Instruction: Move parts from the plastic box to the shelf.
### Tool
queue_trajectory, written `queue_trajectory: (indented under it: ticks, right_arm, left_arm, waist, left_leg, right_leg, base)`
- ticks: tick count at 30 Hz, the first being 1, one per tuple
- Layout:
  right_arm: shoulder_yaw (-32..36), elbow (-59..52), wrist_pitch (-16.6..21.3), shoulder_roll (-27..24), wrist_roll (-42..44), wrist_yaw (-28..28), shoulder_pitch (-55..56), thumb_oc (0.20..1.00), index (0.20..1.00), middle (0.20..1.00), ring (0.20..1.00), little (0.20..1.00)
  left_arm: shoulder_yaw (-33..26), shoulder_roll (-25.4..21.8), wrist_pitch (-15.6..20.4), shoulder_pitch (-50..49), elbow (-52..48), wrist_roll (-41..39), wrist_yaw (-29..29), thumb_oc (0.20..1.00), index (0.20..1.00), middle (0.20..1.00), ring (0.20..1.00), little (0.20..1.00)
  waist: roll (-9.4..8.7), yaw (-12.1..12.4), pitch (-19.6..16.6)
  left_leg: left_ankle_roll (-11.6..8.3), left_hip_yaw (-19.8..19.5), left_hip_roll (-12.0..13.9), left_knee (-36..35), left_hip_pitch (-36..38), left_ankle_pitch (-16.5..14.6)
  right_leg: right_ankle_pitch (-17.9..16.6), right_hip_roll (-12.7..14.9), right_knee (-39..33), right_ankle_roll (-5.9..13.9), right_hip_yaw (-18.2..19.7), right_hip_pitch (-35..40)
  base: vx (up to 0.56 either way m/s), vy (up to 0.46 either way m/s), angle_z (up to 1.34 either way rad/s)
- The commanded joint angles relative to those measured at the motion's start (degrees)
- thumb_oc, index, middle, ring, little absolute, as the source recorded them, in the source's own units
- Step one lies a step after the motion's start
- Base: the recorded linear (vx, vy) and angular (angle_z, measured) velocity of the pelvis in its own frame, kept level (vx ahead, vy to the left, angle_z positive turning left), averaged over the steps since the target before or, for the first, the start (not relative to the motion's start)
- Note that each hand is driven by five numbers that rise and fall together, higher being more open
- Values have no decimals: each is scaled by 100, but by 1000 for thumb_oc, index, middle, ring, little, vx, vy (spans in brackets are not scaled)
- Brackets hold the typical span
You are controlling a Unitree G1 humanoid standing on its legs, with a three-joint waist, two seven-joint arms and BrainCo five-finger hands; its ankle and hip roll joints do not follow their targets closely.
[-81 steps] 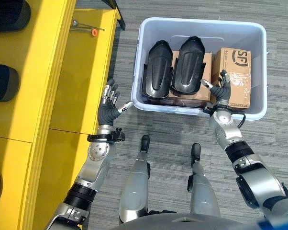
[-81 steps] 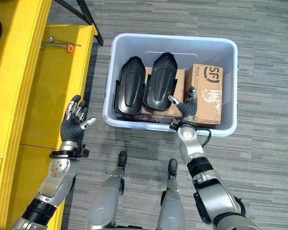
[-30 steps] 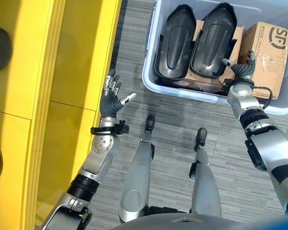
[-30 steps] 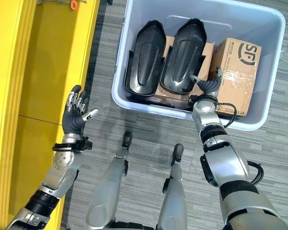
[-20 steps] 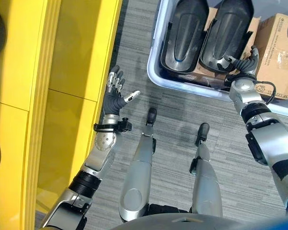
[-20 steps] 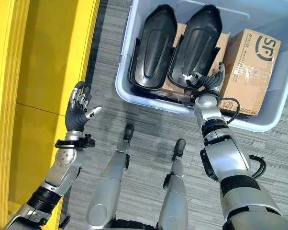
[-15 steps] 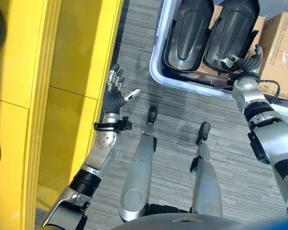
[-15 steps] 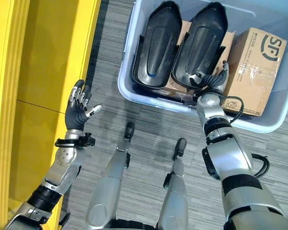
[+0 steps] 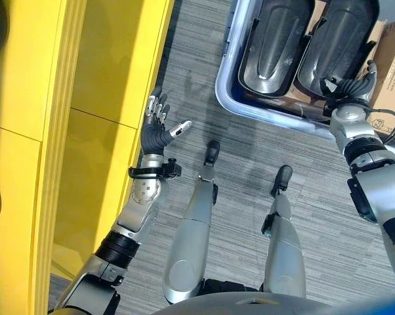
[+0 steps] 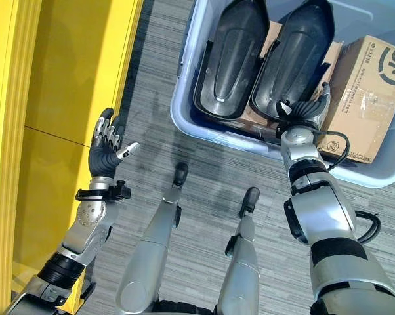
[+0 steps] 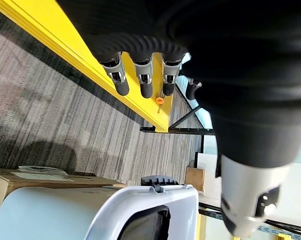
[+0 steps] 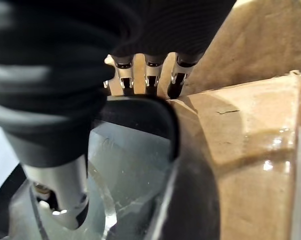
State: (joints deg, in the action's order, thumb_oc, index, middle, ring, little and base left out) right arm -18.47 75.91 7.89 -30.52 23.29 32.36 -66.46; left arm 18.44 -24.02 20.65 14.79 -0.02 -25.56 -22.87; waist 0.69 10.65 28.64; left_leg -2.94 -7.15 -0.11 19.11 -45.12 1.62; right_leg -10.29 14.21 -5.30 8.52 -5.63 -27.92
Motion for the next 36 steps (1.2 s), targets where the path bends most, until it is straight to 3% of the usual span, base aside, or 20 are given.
queue_trajectory:
  ticks: [1,2,3,22,36]
  right_arm:
    - [-115,-100,-11,-274,-96,-130,-250,338,338,338,338,338]
    - [-115,-101,-11,-274,-97,-130,-250,206,206,206,206,206]
    - [-109,-98,-12,-266,-88,-148,-234,200,200,200,200,200]
    - [108,2,11,-222,182,-255,-68,200,200,200,200,200]
    - [656,-1103,475,-109,771,-106,681,200,200,200,200,200]
  left_arm:
    - [80,-161,337,102,-372,186,-74,1000,1000,1000,1000,1000]
    - [80,-161,336,102,-372,186,-74,1000,1000,1000,1000,1000]
    - [55,-159,339,88,-383,208,-94,1000,1000,1000,1000,1000]
    - [-11,-234,351,22,-360,132,-91,1000,1000,1000,1000,1000]
    - [-240,-346,338,-200,-302,38,-20,1000,1000,1000,1000,1000]
  waist:
    - [127,221,115]
    - [128,221,115]
    - [121,221,115]
    - [46,188,115]
    - [-132,44,114]
  left_leg:
    - [18,327,-92,65,-140,-304]
    - [18,325,-93,68,-143,-304]
    - [19,319,-95,75,-163,-308]
    - [45,273,-123,88,-208,-304]
    - [51,297,-9,-131,255,-229]
  right_leg:
    - [813,188,228,249,-337,1207]
    - [813,187,228,250,-338,1206]
    - [818,180,218,251,-337,1203]
    - [836,139,163,272,-391,1258]
    - [785,85,165,278,-330,1470]
  base:
    - [3,2,5]
    - [7,10,4]
    - [0,0,0]
    - [0,0,0]
    - [-1,0,0]
